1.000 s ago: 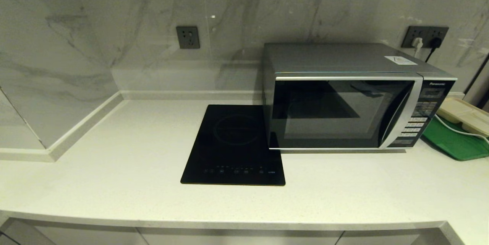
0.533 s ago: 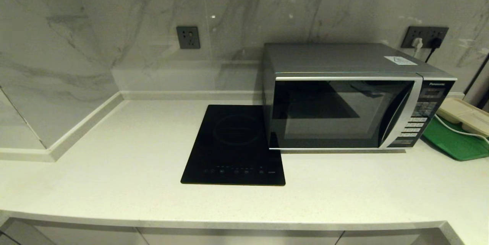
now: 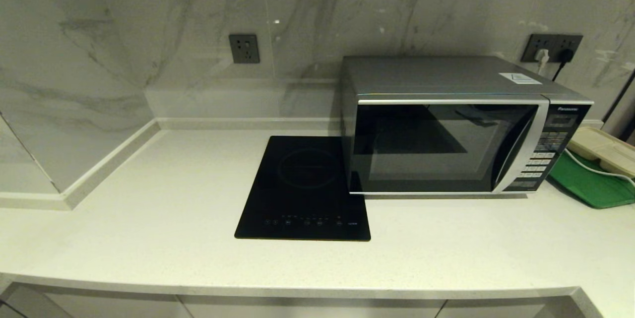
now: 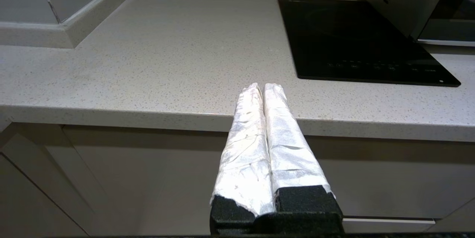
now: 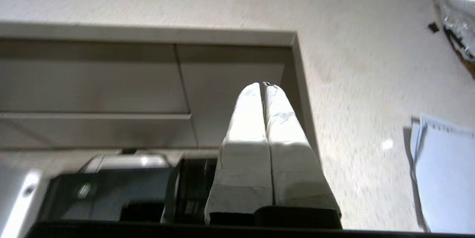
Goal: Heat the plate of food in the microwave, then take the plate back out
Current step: Open the microwave oven
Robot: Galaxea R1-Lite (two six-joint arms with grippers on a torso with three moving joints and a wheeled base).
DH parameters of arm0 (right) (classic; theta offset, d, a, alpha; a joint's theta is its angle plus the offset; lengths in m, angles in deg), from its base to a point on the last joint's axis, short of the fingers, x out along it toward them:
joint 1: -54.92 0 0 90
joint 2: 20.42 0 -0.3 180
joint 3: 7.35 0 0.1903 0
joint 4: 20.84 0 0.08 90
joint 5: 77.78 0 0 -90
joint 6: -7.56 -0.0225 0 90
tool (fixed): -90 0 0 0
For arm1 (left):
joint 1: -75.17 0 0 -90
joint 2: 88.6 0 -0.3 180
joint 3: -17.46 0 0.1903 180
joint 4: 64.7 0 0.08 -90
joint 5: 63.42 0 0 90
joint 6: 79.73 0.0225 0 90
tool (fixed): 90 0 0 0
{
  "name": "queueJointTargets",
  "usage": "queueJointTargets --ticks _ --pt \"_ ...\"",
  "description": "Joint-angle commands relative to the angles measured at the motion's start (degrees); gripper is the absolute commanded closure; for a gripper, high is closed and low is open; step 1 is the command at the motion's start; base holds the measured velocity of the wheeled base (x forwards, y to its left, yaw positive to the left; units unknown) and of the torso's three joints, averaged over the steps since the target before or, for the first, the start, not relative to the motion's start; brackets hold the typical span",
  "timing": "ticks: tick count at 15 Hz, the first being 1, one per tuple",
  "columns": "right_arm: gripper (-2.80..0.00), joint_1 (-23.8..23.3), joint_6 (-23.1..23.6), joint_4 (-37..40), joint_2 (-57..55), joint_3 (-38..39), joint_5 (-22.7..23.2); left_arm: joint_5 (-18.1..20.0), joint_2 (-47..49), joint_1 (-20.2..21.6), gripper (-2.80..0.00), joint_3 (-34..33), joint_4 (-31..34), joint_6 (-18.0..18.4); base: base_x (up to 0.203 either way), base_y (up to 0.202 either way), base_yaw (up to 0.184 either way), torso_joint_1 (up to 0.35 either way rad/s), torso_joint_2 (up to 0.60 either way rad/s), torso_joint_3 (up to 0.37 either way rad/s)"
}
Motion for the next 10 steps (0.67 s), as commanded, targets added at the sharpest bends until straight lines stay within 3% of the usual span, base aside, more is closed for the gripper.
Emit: queueJointTargets --ticks 1,3,5,10 --pt "0.00 0.00 0.28 -17.14 1.70 13.15 -1.25 -0.04 0.00 0.02 0.00 -0.01 -0.02 -0.05 0.000 0.000 0.000 0.000 0.00 0.000" --pt "0.00 0.00 -1.04 -22.88 2.52 18.90 -1.56 -0.04 0.00 0.02 0.00 -0.01 -0.02 -0.05 0.000 0.000 0.000 0.000 0.00 0.000" --pt "0.00 0.00 -3.45 -29.26 2.66 22.12 1.20 -0.04 0.00 0.02 0.00 -0.01 0.01 -0.05 0.000 0.000 0.000 0.000 0.00 0.000" --pt "0.00 0.00 -3.56 -44.58 2.68 33.82 2.33 -0.04 0.00 0.02 0.00 -0.01 -0.02 -0.05 0.000 0.000 0.000 0.000 0.00 0.000"
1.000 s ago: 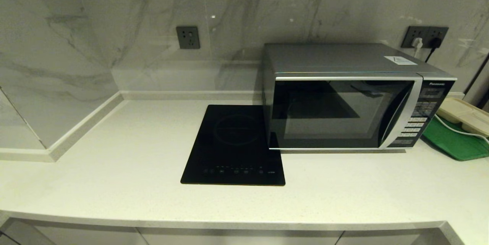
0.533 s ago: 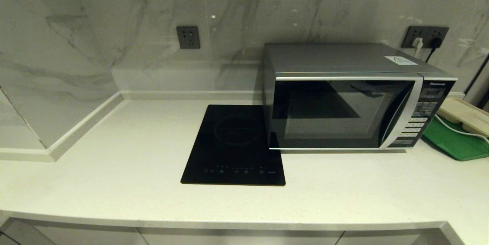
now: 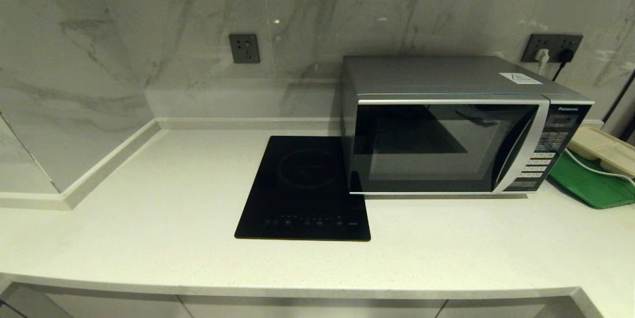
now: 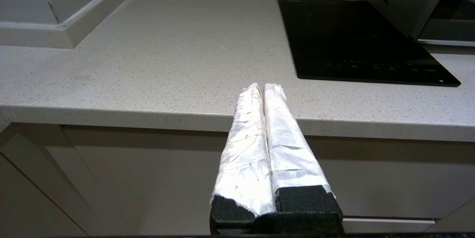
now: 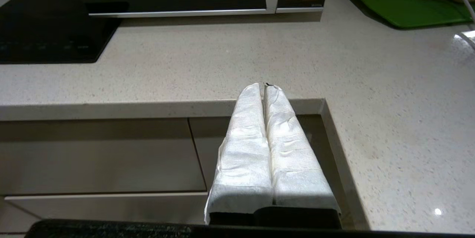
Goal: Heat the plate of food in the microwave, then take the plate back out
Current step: Open the microwave oven
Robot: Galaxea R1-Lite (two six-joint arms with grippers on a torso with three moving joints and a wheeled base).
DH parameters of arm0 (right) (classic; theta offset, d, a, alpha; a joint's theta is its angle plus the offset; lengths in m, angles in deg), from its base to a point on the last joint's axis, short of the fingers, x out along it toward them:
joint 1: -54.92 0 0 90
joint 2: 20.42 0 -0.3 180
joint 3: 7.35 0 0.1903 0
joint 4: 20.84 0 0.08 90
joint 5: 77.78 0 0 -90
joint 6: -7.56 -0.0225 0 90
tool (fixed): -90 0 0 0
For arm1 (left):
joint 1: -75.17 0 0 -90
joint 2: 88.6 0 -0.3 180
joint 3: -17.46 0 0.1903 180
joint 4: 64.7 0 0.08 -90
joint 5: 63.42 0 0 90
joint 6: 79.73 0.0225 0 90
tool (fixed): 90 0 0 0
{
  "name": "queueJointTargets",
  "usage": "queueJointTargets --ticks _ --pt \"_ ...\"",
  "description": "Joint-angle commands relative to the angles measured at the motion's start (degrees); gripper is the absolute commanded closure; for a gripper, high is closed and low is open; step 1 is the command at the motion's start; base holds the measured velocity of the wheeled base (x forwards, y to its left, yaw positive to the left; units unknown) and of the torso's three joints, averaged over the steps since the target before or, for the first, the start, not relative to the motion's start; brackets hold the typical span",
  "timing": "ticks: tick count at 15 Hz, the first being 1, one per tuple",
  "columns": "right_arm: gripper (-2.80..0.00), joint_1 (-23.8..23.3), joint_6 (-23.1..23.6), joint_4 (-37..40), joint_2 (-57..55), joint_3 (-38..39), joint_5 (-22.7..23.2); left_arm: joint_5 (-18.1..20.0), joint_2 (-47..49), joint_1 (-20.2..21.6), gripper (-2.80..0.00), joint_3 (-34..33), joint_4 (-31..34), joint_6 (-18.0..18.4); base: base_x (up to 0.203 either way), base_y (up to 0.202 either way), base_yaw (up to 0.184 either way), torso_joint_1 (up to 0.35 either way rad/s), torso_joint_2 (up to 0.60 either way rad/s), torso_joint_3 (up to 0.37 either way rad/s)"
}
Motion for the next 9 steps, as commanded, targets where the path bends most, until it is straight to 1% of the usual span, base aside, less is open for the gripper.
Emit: queueJointTargets --ticks 1,3,5,9 --pt "0.00 0.00 0.15 -4.22 0.01 3.85 0.10 -0.02 0.00 0.02 0.00 -0.01 -0.02 -0.05 0.000 0.000 0.000 0.000 0.00 0.000" --pt "0.00 0.00 0.46 -4.37 0.01 4.91 0.92 -0.02 0.00 0.02 0.00 -0.01 -0.02 -0.05 0.000 0.000 0.000 0.000 0.00 0.000" --pt "0.00 0.00 2.19 -4.32 0.01 4.96 1.38 -0.02 0.00 0.02 0.00 -0.01 -0.02 -0.05 0.000 0.000 0.000 0.000 0.00 0.000" --pt "0.00 0.00 2.19 -3.88 0.01 4.82 1.69 -0.02 0.00 0.02 0.00 -0.01 -0.02 -0.05 0.000 0.000 0.000 0.000 0.00 0.000"
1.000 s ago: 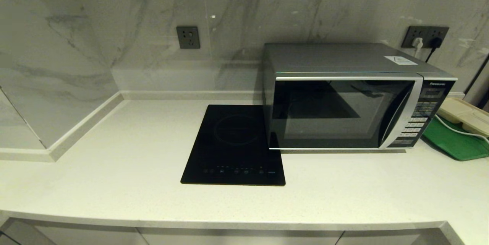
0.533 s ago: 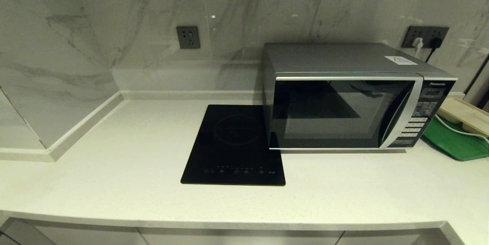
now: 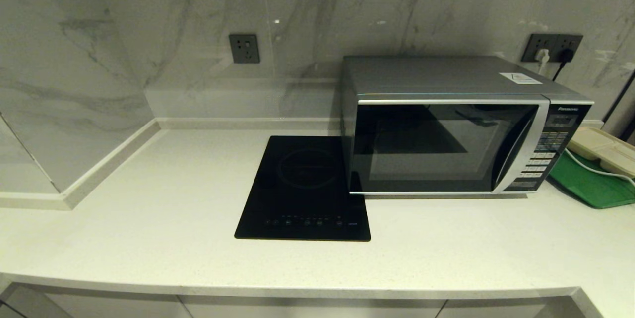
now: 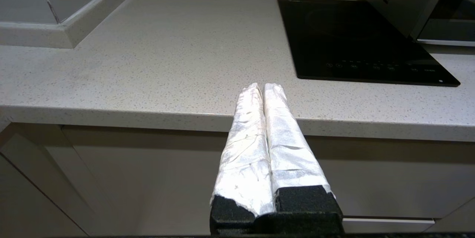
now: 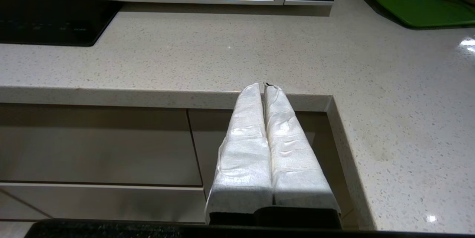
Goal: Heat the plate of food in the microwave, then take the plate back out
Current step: Open the microwave oven
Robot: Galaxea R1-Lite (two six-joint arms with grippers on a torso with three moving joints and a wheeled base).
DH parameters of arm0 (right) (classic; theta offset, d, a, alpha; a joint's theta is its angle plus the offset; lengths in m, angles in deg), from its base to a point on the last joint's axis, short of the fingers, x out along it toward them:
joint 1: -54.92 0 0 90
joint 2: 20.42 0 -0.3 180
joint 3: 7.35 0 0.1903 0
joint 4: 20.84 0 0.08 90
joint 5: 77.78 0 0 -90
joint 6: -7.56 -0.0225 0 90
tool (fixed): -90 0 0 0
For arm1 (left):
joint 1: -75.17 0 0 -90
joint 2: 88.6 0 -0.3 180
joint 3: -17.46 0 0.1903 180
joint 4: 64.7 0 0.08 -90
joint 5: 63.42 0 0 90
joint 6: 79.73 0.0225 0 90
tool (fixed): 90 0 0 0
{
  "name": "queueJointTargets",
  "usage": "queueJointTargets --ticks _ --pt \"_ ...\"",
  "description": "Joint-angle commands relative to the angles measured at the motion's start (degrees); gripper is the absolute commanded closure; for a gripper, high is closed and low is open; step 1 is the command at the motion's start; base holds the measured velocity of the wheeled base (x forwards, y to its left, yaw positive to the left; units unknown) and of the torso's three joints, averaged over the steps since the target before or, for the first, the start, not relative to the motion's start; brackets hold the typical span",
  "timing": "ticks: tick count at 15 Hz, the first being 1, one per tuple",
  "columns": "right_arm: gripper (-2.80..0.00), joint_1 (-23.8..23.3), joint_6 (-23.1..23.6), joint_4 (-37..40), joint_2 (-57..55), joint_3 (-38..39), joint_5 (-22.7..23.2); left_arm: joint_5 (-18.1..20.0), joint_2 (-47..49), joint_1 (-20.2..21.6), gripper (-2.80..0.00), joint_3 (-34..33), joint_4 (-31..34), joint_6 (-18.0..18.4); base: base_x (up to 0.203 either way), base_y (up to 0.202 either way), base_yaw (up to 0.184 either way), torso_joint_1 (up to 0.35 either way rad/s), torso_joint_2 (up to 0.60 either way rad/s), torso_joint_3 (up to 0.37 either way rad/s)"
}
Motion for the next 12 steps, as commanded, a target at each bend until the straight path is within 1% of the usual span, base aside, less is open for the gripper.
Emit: queueJointTargets --ticks 1,5,7,12 --pt "0.00 0.00 -0.01 0.14 -0.09 -0.10 -0.05 -0.02 0.00 0.02 0.00 -0.01 -0.02 -0.04 0.000 0.000 0.000 0.000 0.00 0.000" --pt "0.00 0.00 -0.08 0.14 -0.09 -0.10 0.11 -0.02 0.00 0.02 0.00 -0.01 -0.02 -0.04 0.000 0.000 0.000 0.000 0.00 0.000" --pt "0.00 0.09 -0.01 0.14 -0.09 -0.10 1.23 -0.02 0.00 0.02 0.00 -0.01 -0.02 -0.04 0.000 0.000 0.000 0.000 0.00 0.000" --pt "0.00 0.09 0.26 0.13 -0.09 -0.01 1.43 -0.02 0.00 0.02 0.00 -0.01 -0.02 -0.04 0.000 0.000 0.000 0.000 0.00 0.000"
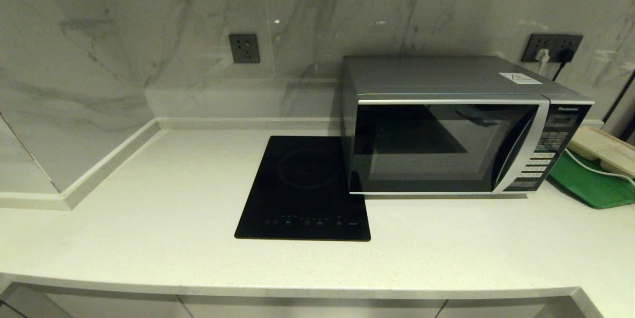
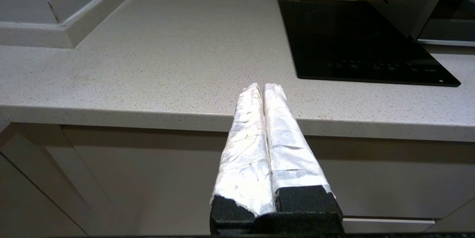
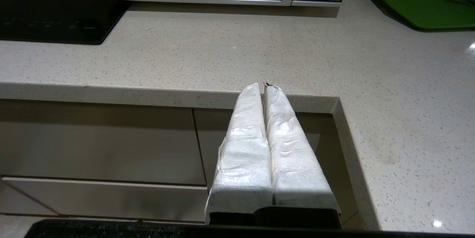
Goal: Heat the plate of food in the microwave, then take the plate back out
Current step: Open the microwave oven
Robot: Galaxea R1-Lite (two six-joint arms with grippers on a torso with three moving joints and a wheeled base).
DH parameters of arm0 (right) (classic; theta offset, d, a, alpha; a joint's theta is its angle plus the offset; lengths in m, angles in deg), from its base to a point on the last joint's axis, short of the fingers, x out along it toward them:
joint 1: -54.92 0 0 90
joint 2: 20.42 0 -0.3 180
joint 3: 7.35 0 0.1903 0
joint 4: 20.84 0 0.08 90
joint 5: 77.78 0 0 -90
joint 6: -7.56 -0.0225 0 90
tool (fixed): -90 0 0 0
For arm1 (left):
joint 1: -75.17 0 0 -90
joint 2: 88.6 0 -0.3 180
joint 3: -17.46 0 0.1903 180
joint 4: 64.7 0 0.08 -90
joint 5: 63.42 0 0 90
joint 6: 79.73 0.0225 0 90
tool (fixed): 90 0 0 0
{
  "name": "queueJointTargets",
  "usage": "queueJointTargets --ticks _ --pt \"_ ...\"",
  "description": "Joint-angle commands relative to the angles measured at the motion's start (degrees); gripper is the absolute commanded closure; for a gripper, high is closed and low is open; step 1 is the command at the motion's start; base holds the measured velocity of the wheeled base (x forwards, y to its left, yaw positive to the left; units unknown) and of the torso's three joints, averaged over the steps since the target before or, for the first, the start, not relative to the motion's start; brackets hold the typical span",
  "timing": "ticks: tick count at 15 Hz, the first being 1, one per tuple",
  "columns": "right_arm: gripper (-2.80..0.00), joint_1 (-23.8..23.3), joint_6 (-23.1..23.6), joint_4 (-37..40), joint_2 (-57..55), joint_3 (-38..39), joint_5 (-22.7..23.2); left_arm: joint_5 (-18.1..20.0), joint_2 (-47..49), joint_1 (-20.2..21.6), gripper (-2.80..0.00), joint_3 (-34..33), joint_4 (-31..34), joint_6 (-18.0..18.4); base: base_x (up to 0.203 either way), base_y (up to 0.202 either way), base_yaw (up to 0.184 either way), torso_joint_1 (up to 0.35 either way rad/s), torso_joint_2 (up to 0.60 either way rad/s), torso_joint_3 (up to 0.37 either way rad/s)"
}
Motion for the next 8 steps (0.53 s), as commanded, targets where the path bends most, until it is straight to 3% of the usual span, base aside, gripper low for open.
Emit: queueJointTargets --ticks 1,4,8 --pt "0.00 0.04 0.40 0.14 -0.15 -0.05 -0.02 -0.02 0.00 0.02 0.00 -0.01 -0.02 -0.05 0.000 0.000 0.000 0.000 0.00 0.000" --pt "0.00 0.02 0.30 4.30 -1.13 -1.60 -1.34 -0.02 0.00 0.02 0.00 -0.01 -0.02 -0.05 0.000 0.000 0.000 0.000 0.00 0.000" --pt "0.00 0.04 -1.74 10.70 -4.82 -9.29 -2.07 -0.02 0.00 0.02 0.00 -0.01 -0.02 -0.05 0.000 0.000 0.000 0.000 0.00 0.000"
